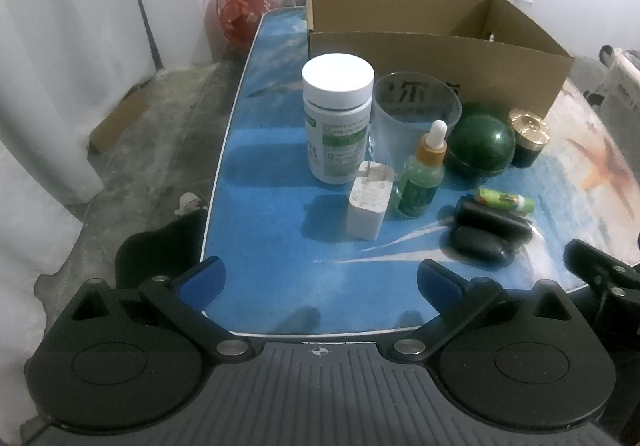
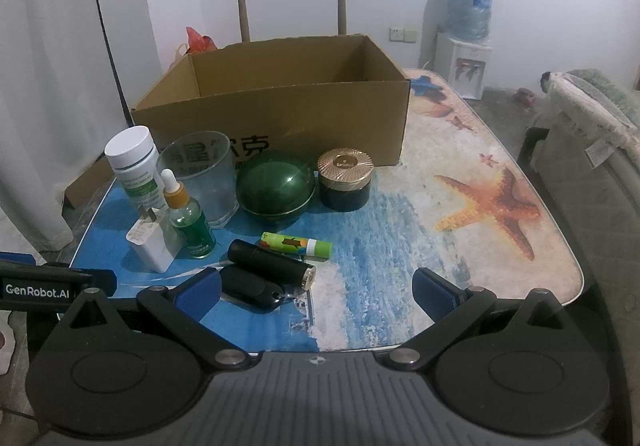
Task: Organize rigid objects
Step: 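Move the right tool toward the green-yellow glue stick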
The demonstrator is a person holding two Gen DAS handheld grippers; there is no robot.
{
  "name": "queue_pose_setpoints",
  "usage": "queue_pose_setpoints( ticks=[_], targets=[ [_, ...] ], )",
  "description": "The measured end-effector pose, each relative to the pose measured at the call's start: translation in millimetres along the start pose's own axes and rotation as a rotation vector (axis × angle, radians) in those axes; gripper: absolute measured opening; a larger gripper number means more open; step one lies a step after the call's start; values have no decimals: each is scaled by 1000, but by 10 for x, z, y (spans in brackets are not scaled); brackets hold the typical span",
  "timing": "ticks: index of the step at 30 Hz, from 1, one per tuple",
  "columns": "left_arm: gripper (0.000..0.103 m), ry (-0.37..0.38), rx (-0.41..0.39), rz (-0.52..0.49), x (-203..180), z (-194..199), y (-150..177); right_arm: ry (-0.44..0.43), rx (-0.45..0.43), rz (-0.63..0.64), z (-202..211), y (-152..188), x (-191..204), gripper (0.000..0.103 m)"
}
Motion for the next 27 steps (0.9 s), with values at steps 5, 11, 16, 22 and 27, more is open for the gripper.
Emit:
queue_pose_setpoints(
  ticks=[5, 11, 16, 22, 27],
  targets=[
    [103, -1, 5, -2, -3, -13, -5, 0, 0, 0, 0, 1, 0, 103],
    [103, -3, 10, -7, -13, -27, -10, 0, 0, 0, -3, 3, -4, 103],
    [103, 0, 16, -6, -10, -41, -5, 2, 0, -1, -7, 1, -8, 103],
    [103, 11, -16, -18, 1, -19, -76, 11, -15, -17, -8, -24, -92, 103],
    [103, 47, -101, -44, 71, 59, -330, 20, -66, -19, 36, -132, -251, 103]
  ],
)
Point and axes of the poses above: each gripper's, at about its wrist camera, not at the fingertips, and z roughly against the way its jaws point, x to its left, y to its underside, the point moved 10 cm from there along -z, roughly the way its jaws point, and after that the axes turned 6 degrees about -z, right-handed, at the moved point
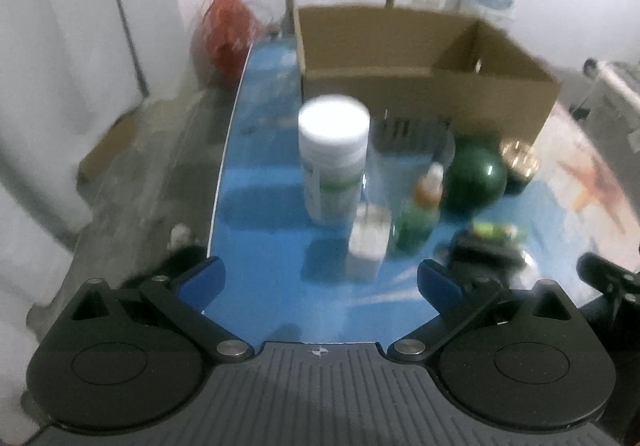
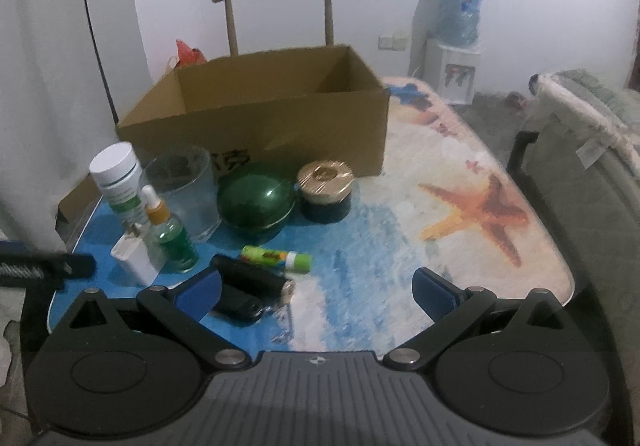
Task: Organize rigid objects
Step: 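Move the right tool toward the green-yellow glue stick, then grasp the green-yellow glue stick with the right tool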
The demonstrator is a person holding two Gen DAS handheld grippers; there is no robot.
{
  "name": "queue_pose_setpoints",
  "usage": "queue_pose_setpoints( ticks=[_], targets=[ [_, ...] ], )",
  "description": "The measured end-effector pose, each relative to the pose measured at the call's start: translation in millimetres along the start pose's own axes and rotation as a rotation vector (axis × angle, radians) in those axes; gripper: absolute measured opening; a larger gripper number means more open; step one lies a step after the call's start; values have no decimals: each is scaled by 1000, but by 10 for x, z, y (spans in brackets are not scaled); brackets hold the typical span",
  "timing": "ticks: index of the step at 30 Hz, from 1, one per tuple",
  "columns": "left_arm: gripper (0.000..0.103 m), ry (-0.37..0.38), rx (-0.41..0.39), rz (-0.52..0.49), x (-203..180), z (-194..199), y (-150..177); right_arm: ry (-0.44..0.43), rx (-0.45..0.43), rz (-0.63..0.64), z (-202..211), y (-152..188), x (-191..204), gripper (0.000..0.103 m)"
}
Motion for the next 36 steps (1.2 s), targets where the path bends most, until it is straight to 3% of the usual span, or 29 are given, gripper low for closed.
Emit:
queue_pose_setpoints(
  ticks=[5, 11, 15, 25, 28, 30, 33, 34, 36],
  targets=[
    [103, 106, -146, -35, -42, 130, -200, -39, -112, -29, 129, -205, -189, 103],
    [103, 233, -160, -174, -497, 62, 110, -149, -145, -90, 152, -106, -262, 103],
    [102, 255, -179, -303, -845, 70, 218, -177, -119, -91, 108, -15, -272, 103],
    [100, 283, -191, -421, -1182, 41, 227, -234, -92, -113, -28, -12, -435, 102],
    [97, 292, -216, -453, -1288, 53, 177, -271, -54, -71, -151, -42, -395, 94],
    [93, 297, -225, -478, -1368, 23, 152, -294, -30, -39, -250, -73, -353, 82],
    [75, 295, -216, -519, -1482, -73, 143, -321, 8, 10, -407, -107, -276, 70],
    [72, 295, -206, -530, -1516, -115, 151, -336, 21, 29, -459, -109, -243, 70],
    [65, 299, -185, -542, -1562, -199, 163, -377, 61, 92, -588, -89, -137, 58]
  ],
)
Point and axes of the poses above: each gripper's, at about its wrist camera, not at the fingertips, and z roughly against the way its jaws point, x to its left, y to its underside, the point moved 10 cm from there along -z, roughly the way its jaws point, and after that the axes turned 6 degrees about -z, right-handed, at the moved point
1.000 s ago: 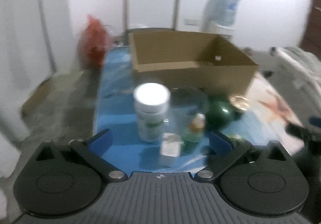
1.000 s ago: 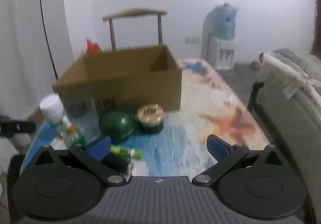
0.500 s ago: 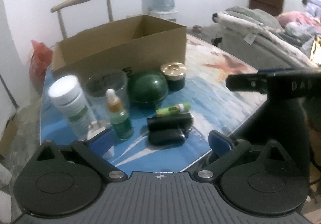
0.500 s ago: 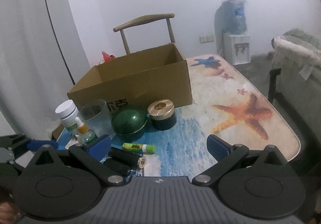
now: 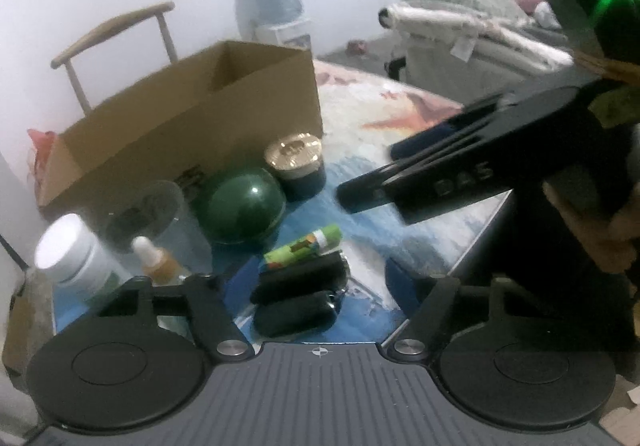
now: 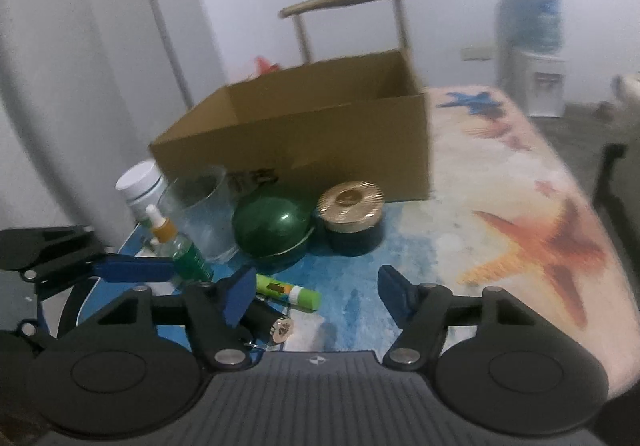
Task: Organize rigid objects
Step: 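Grasp the green-yellow glue stick with the right tool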
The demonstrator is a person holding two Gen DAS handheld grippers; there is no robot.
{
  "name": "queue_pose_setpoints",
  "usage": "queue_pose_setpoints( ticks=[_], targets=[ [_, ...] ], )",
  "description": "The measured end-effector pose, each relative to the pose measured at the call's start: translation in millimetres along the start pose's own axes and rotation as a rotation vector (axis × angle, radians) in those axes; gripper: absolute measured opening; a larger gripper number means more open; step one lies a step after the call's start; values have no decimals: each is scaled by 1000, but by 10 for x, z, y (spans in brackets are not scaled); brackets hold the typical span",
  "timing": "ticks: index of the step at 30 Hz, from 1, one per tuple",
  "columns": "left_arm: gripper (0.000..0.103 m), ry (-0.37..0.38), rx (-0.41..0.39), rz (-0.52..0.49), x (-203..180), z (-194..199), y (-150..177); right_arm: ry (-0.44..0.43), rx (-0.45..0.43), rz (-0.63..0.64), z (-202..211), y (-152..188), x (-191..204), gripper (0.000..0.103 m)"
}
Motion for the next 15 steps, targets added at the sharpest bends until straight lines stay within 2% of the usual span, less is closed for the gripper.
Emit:
queue_pose_setpoints(
  ticks=[1, 3, 5, 12, 15],
  targets=[
    [61, 6, 9, 0, -6, -35, 3, -11, 19, 23, -59, 9, 24, 55],
    [60, 17, 28, 6, 0, -112, 22, -30, 69, 93, -228, 33, 76, 41],
    [57, 24, 47, 13, 18, -179, 41, -46, 104, 139, -349, 50, 111, 33],
    [56, 51, 91, 24, 31, -328, 106, -112, 207, 277, -642, 96, 222, 29],
    [56, 62, 101, 23, 23, -367, 123, -112, 244, 331, -748, 121, 247, 29]
  ],
)
Point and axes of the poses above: each gripper's, at about its wrist camera, not at the fingertips, and z roughly against the way its jaws point, x to its left, y to its underside, the point moved 10 cm from there along -z, roughly the way its jaws point, and after that the axes turned 6 degrees about -z, right-handed, at the moved point
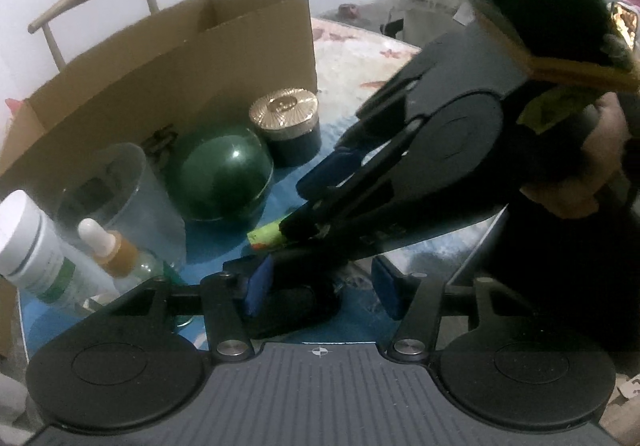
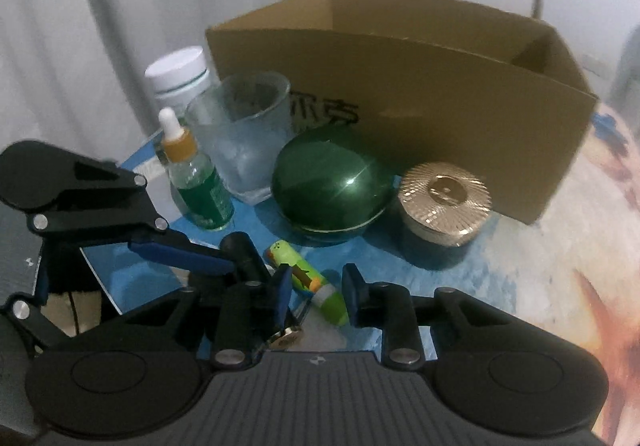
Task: Organize rigid objects
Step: 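Grasp the green-yellow glue stick with the right tool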
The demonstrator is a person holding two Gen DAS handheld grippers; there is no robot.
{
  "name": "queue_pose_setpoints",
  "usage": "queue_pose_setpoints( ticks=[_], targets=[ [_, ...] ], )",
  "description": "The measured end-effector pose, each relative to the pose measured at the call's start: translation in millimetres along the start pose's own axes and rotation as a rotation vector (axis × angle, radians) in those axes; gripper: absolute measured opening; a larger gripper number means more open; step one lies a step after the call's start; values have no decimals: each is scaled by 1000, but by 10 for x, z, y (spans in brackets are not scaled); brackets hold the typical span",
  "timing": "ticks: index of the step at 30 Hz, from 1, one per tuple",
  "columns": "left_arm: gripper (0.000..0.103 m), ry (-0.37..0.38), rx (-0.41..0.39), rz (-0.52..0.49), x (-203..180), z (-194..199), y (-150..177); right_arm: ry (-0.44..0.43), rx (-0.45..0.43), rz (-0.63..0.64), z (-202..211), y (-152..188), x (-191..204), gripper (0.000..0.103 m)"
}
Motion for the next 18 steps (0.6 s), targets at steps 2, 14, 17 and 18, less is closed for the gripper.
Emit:
queue_pose_setpoints(
  ticks=[2, 14, 17, 18],
  targets=[
    [56, 1, -1, -4, 1, -10, -4, -1, 17, 3, -26, 14, -26, 29],
    [59, 73, -35, -33, -140, 20, -146, 5, -19, -442, 264, 274, -590, 16],
    [62, 117, -52, -61, -271, 30, -249, -21, -40, -574, 341, 408, -675, 16],
    [63, 134, -56, -71, -316, 20, -282, -31, -46, -613, 369, 452, -694, 16]
  ],
)
Point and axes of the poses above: each gripper's, at about its wrist camera, not at the fingertips, and z roughly against the way its jaws point, x to its left, y to its underside, the point moved 10 cm from there along -z, roughly the way its jaws point, and after that the axes turned 6 degrees about -z, right-handed, at the moved point
